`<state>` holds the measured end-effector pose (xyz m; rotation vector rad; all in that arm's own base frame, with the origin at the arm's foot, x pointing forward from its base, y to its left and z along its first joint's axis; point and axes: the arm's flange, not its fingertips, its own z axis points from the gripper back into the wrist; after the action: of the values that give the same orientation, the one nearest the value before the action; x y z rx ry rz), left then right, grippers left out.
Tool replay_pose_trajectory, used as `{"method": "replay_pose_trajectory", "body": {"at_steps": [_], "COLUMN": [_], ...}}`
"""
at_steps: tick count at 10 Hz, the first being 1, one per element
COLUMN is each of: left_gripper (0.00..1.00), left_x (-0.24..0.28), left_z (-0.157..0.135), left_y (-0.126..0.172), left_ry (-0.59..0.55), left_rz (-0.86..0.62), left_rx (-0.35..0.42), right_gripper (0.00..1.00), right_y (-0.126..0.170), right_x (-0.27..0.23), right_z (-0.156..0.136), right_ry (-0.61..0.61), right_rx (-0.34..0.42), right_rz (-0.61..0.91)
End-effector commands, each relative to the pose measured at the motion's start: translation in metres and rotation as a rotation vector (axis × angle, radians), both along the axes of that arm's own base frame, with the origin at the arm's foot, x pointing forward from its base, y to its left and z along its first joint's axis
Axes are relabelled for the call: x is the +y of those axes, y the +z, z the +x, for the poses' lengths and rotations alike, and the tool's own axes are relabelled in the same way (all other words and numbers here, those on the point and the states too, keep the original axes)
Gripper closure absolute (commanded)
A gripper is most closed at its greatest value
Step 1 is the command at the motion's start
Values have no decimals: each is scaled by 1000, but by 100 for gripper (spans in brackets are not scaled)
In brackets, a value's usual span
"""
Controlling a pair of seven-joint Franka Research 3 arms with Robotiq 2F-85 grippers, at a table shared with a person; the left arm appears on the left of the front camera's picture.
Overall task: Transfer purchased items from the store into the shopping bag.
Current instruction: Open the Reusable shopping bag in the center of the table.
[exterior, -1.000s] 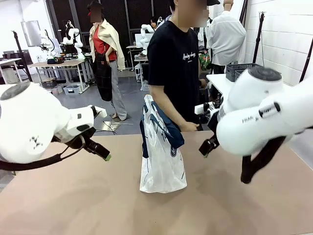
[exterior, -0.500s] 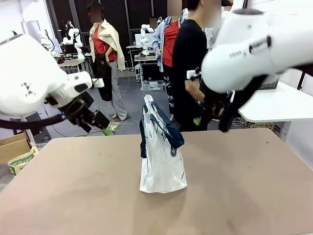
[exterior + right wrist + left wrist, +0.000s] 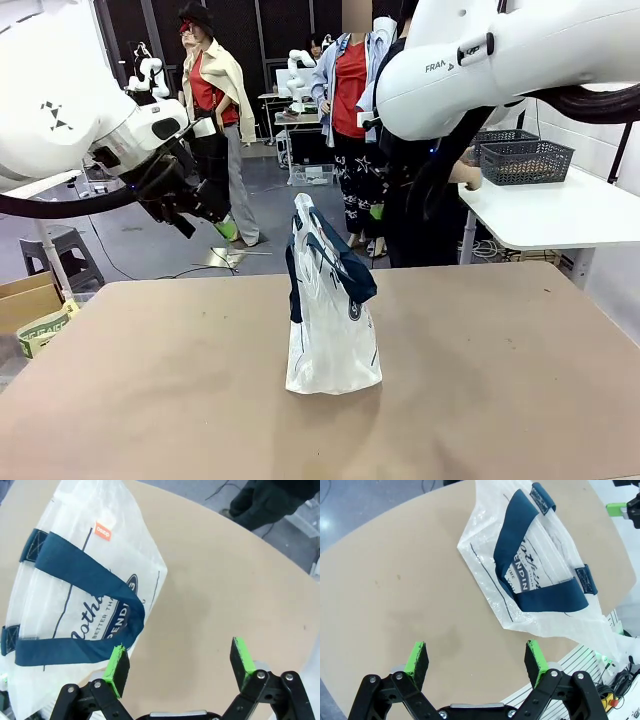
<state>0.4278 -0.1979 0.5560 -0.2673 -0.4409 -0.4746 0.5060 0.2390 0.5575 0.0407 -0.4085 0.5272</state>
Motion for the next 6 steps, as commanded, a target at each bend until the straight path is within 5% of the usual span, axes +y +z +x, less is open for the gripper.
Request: {"method": "replay_pose_trajectory", "body": {"at_steps": [1, 6], "left_gripper": [0, 0], "left_x": [2, -29], "left_z": [-4, 18], "left_y": [-8, 7], "left_ry": [6, 47], "left_rz": [7, -77], "left_rx": [4, 120], "right_gripper": [0, 0], "right_y": [-4, 16], "right_x": [-10, 60], "right_z": [-11, 42], "right_ry": [-2, -91], "right_rx": [9, 114], "right_rz": [6, 54]}}
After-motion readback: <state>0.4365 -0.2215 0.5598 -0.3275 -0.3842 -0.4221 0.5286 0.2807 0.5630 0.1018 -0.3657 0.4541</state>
